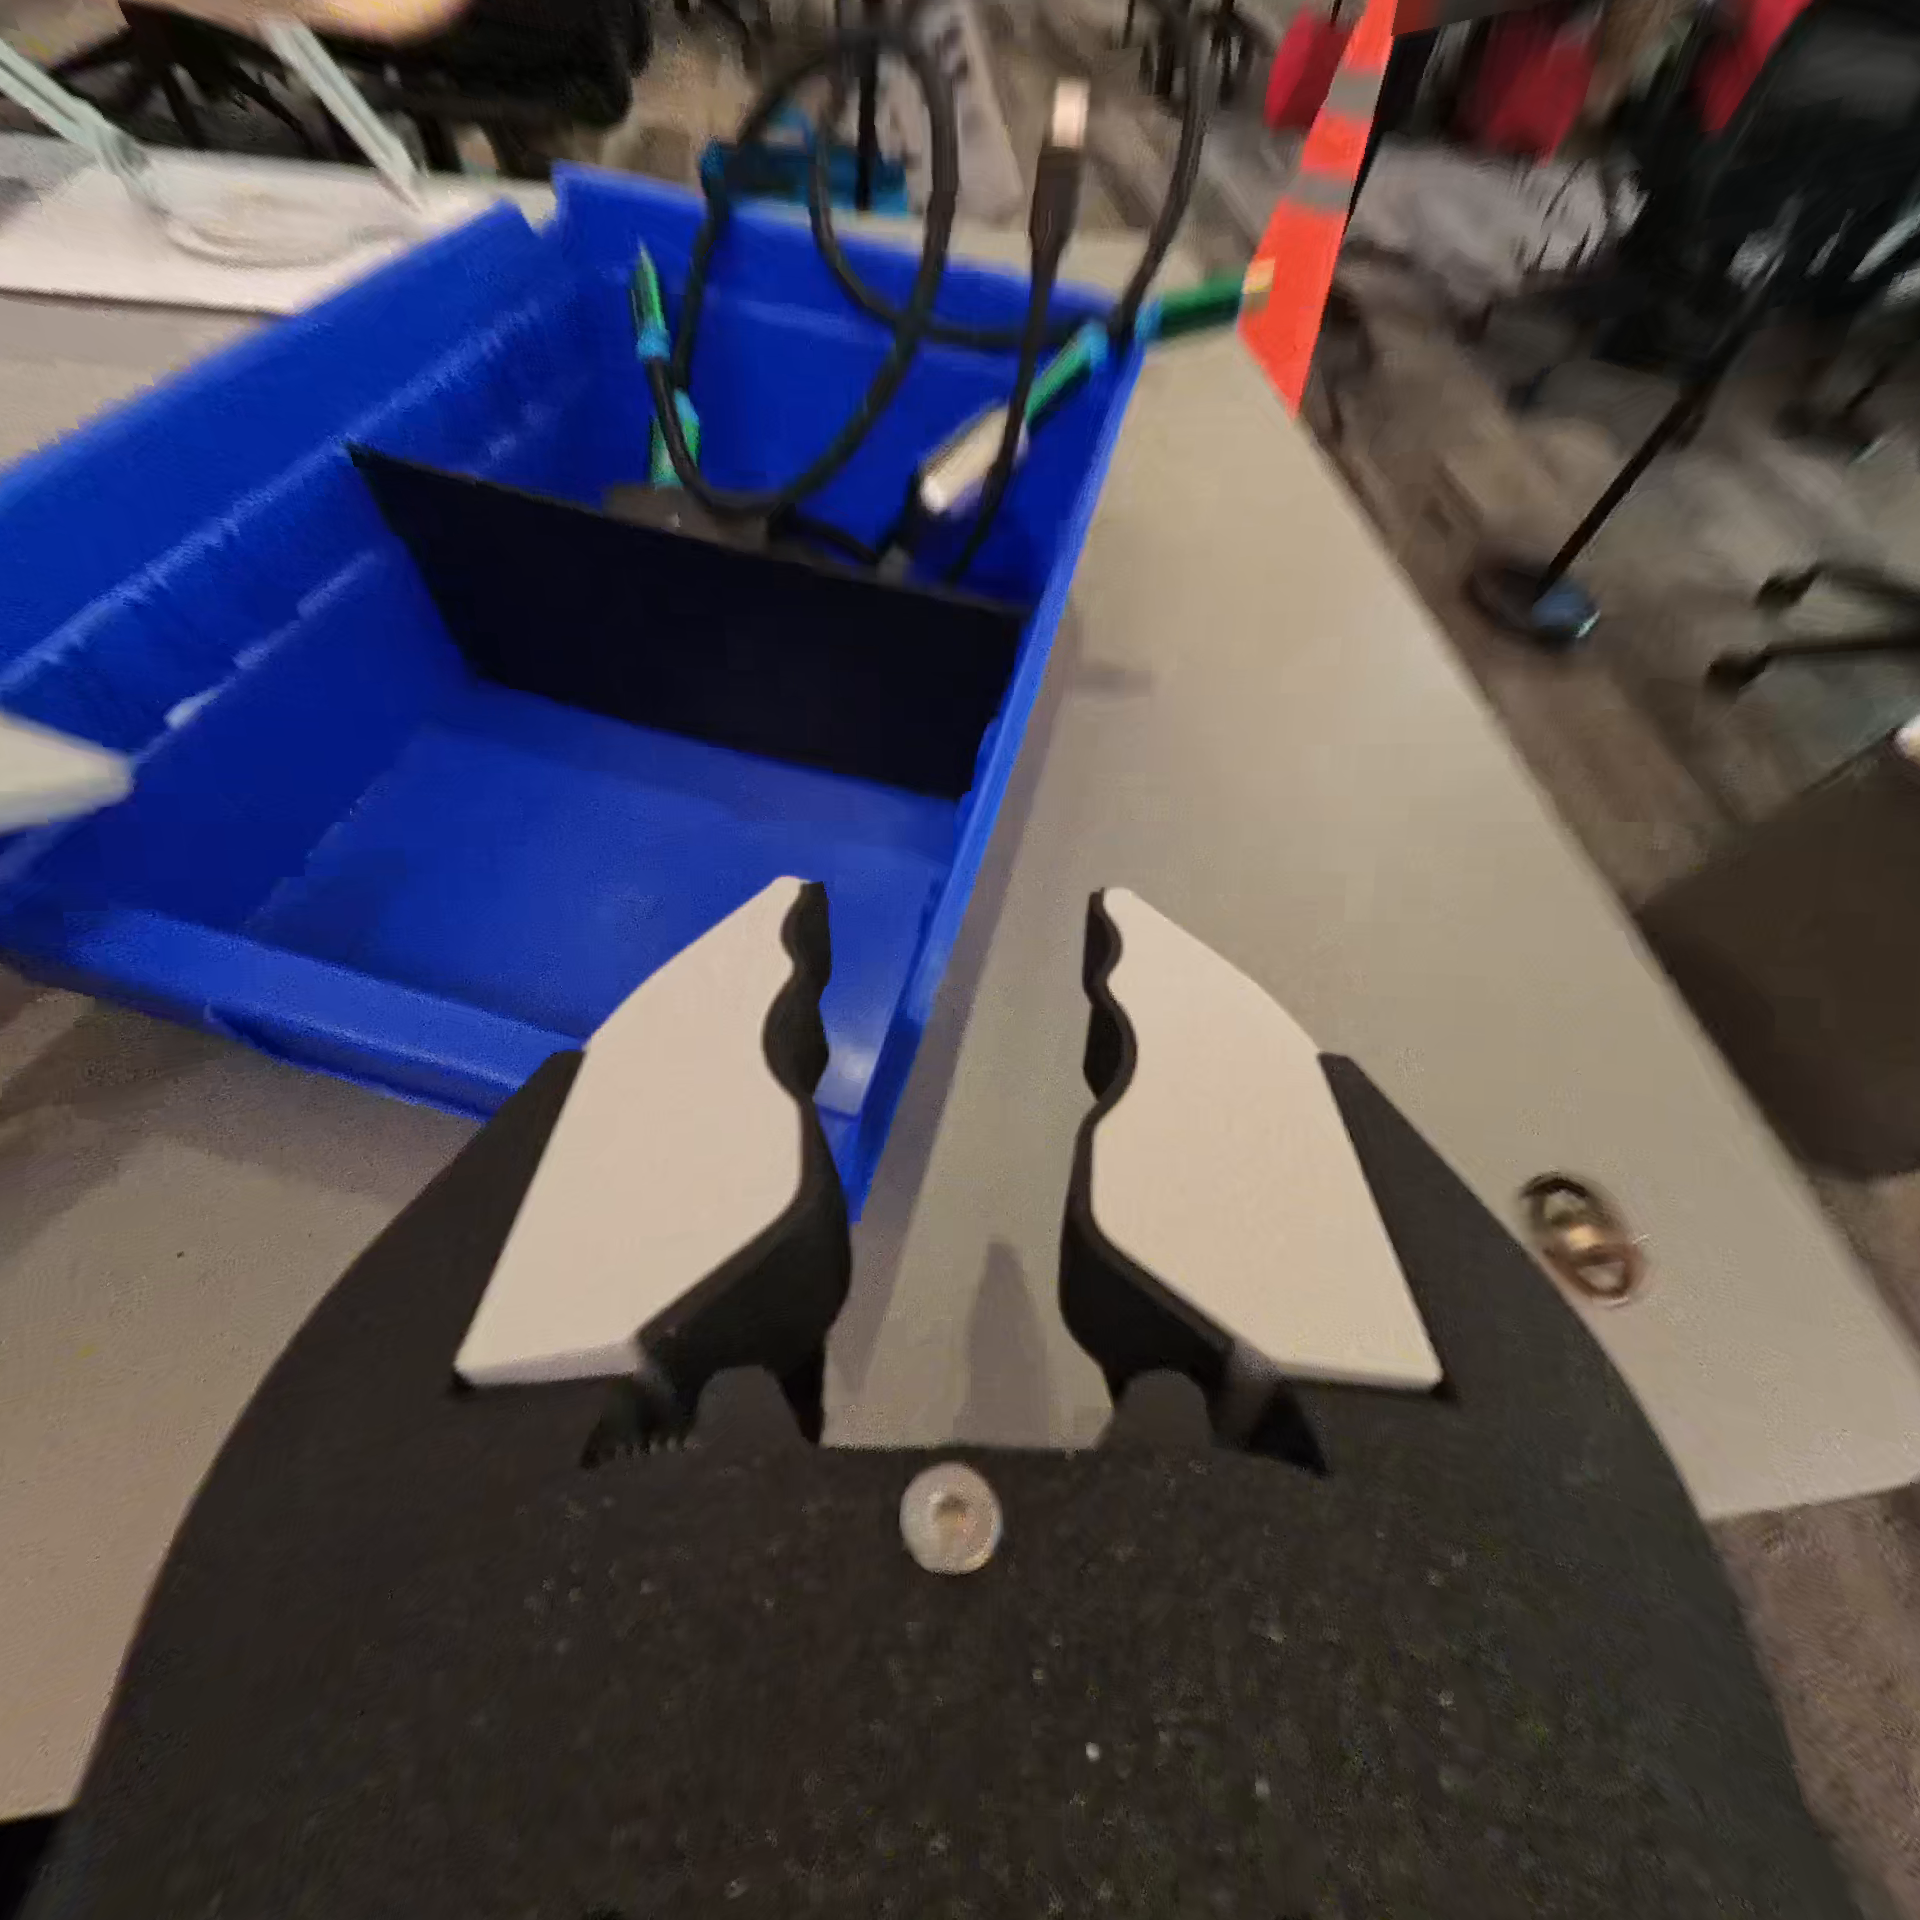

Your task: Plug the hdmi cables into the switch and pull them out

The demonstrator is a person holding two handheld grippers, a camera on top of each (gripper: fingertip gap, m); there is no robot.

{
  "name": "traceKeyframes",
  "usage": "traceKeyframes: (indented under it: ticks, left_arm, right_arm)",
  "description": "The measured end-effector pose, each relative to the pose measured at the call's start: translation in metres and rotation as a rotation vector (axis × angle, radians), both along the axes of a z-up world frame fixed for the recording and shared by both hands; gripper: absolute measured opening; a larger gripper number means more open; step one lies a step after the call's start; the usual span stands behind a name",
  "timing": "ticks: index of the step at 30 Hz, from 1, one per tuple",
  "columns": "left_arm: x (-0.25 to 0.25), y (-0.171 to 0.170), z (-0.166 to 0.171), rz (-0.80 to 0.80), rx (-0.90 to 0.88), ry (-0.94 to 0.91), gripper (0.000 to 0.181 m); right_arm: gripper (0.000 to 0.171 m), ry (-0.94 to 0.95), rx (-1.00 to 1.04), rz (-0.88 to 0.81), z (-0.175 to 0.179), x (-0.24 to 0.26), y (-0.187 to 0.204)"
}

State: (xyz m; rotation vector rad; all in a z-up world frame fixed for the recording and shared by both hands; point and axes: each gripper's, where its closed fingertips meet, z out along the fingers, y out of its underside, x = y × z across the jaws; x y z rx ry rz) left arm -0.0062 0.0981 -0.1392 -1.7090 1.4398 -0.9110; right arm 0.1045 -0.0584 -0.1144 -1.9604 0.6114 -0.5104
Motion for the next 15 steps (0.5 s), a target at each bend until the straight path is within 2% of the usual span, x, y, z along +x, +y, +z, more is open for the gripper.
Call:
traceKeyframes:
  ticks: [1, 2, 3, 4, 5, 6, 11, 15]
  left_arm:
    - [0.008, 0.004, -0.002, 0.041, 0.009, 0.012, 0.029]
    - [0.013, 0.004, -0.002, 0.053, -0.013, 0.021, 0.029]
    - [0.015, 0.006, -0.002, 0.075, -0.024, 0.029, 0.023]
    - [0.016, 0.008, -0.002, 0.082, -0.017, 0.043, 0.022]
    - [0.015, 0.012, -0.003, 0.093, 0.003, 0.063, 0.019]
    - [0.013, 0.017, -0.003, 0.111, 0.027, 0.083, 0.014]
    - [-0.01, 0.034, 0.016, 0.164, 0.035, 0.059, 0.008]
    - [-0.053, 0.063, 0.047, 0.257, 0.108, -0.006, 0.009]
  right_arm:
    - [0.047, 0.052, 0.0, 0.007, -0.011, -0.002, 0.004]
    - [0.046, 0.097, 0.007, 0.026, -0.02, -0.006, 0.01]
    - [0.036, 0.123, 0.01, 0.036, -0.026, -0.009, 0.016]
    - [0.033, 0.111, 0.009, -0.008, -0.028, -0.005, 0.018]
    - [0.016, 0.074, -0.018, -0.069, -0.028, 0.003, 0.016]
    - [0.006, 0.069, -0.05, -0.092, -0.028, 0.006, 0.015]
    - [0.005, 0.111, -0.054, -0.098, -0.013, -0.011, 0.034]
    - [0.005, 0.052, 0.027, -0.007, 0.014, -0.04, 0.072]
